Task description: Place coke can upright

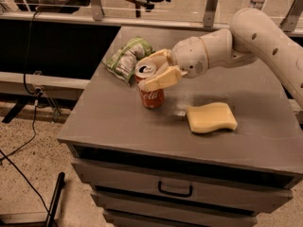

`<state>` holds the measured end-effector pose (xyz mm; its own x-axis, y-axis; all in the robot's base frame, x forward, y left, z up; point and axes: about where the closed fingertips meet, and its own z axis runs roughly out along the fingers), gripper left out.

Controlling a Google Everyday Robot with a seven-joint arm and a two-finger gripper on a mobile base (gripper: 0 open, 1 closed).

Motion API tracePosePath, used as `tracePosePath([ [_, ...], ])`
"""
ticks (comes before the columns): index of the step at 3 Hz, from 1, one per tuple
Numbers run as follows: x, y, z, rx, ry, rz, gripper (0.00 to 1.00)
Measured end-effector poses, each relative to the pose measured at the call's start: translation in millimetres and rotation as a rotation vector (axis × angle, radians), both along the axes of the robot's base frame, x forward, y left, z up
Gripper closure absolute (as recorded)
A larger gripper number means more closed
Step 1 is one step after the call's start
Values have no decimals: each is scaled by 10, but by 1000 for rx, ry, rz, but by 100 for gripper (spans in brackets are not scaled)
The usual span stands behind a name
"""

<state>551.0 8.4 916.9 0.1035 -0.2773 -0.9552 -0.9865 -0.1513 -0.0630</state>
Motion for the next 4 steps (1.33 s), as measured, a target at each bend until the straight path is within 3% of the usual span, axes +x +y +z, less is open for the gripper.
tracePosePath([
  [3, -17, 79, 1, 1, 1, 13, 10],
  [4, -21, 99, 1, 2, 1, 17, 0],
])
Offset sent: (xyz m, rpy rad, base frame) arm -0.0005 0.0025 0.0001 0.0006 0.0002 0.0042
